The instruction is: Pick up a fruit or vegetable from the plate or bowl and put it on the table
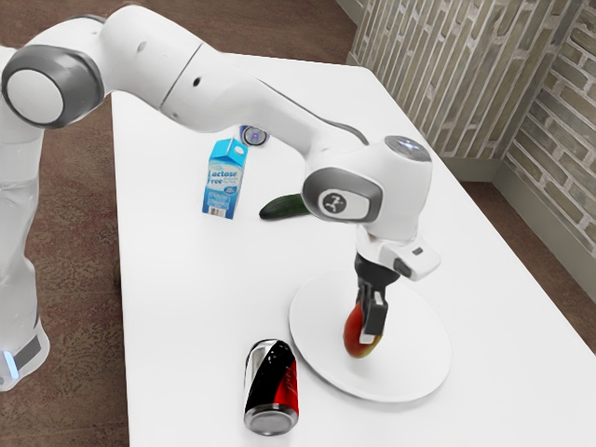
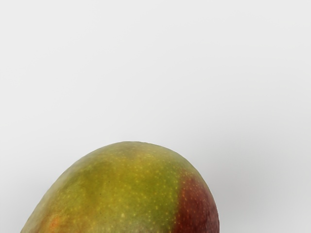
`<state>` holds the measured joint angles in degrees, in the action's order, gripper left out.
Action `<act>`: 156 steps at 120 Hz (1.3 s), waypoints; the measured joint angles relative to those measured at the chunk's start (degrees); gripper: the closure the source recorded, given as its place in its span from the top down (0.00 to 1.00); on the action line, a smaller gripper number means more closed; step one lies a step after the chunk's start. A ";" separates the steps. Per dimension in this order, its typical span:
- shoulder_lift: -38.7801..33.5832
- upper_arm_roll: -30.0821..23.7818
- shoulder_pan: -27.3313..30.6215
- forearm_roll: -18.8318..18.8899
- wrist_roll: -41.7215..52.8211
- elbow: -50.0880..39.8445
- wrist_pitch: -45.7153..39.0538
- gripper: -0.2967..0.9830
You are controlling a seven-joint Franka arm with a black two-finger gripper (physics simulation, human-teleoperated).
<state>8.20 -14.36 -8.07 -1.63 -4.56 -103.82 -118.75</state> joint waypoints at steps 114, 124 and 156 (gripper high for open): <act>25.17 -8.92 -3.21 10.10 0.44 36.73 -10.69 0.31; 27.64 -9.05 -4.89 11.28 0.90 37.35 -14.50 0.30; -2.03 12.24 -12.87 12.26 2.04 34.11 12.50 0.65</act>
<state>6.18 -2.12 -20.94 10.64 -2.52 -69.70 -106.25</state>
